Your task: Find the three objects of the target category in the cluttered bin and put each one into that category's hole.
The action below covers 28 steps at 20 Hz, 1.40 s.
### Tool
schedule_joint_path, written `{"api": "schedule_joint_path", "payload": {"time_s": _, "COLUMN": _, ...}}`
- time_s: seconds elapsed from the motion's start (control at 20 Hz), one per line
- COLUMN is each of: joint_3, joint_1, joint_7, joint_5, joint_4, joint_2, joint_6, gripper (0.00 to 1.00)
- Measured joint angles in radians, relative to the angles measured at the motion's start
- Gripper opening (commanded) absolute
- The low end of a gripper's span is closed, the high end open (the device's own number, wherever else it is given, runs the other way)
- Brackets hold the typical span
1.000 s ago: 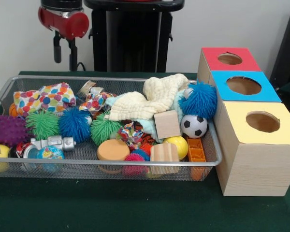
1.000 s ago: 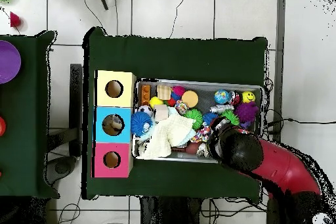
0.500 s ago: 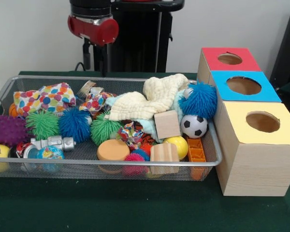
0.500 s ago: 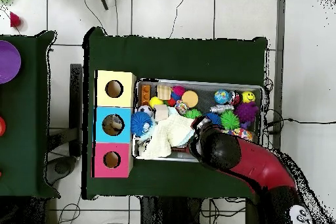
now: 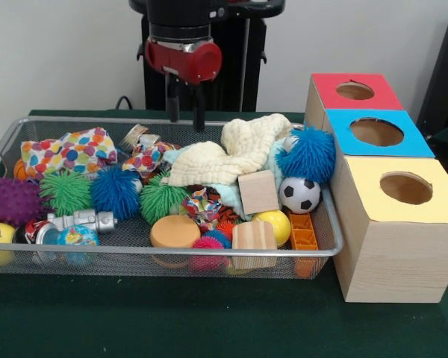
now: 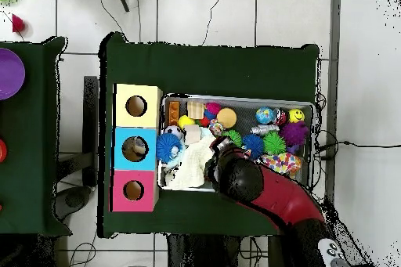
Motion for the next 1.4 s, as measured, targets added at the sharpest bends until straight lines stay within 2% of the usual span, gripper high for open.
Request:
{"api": "schedule_joint_path", "payload": {"time_s": 0.2, "joint_3": 0.003, "joint_1": 0.017, "joint_7": 0.0, "joint_5": 0.036, "joint_4": 0.022, "joint_2": 0.009, "joint_6": -0.038, "gripper": 1.0}}
{"api": "schedule_joint_path", "payload": {"time_s": 0.45, "joint_3": 0.009, "joint_1": 0.044, "joint_7": 0.001, "joint_5": 0.1, "joint_4": 0.056, "joint_2": 0.033, "joint_6": -0.142, "gripper": 1.0}}
{"api": "schedule_joint_path", "payload": {"time_s": 1.0, "joint_3": 0.023, "joint_1": 0.064, "joint_7": 0.002, "joint_5": 0.139, "joint_4": 0.095, "joint_2": 0.12, "joint_6": -0.291, "gripper": 1.0}}
{"api": "schedule_joint_path", "payload": {"time_s": 1.4, "joint_3": 0.05, "joint_1": 0.063, "joint_7": 0.004, "joint_5": 0.139, "joint_4": 0.1, "joint_2": 0.231, "joint_6": -0.402, "gripper": 1.0}}
